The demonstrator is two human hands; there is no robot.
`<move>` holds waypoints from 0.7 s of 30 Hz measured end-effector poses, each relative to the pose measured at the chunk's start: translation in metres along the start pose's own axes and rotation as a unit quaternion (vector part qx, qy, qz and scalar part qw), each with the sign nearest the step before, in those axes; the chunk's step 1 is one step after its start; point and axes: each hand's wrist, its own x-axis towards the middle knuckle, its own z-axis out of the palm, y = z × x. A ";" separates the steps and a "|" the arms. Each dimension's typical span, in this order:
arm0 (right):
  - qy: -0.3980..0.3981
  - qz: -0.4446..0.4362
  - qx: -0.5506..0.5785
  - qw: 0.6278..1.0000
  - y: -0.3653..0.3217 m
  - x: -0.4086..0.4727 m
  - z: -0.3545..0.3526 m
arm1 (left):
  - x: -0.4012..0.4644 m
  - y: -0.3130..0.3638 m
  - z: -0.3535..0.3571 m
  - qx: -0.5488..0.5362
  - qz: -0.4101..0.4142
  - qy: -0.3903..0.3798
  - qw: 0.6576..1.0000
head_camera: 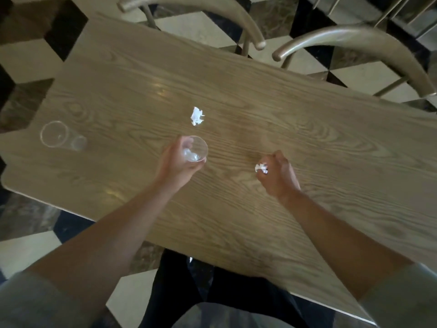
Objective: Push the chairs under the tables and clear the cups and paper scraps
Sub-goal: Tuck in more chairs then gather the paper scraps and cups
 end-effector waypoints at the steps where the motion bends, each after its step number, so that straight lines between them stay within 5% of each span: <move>1: 0.008 0.017 0.003 1.000 -0.006 0.002 0.002 | 0.005 -0.002 -0.003 0.000 0.003 -0.001 1.000; 9: 0.104 -0.078 0.111 0.985 -0.144 0.091 0.041 | 0.044 -0.048 -0.035 -0.044 0.018 -0.015 0.999; 13: 0.054 -0.010 0.041 0.998 -0.185 0.118 0.066 | 0.068 -0.067 -0.063 -0.072 0.046 -0.004 0.996; 16: 0.112 0.043 0.167 0.979 -0.216 0.103 0.070 | 0.072 -0.081 -0.086 -0.071 0.082 -0.010 0.994; 19: 0.047 -0.051 0.192 0.979 -0.247 0.079 0.070 | 0.070 -0.089 -0.102 -0.060 0.097 -0.039 0.993; 21: -0.034 -0.087 0.049 0.994 -0.271 0.069 0.078 | 0.068 -0.091 -0.110 -0.065 0.121 -0.061 0.989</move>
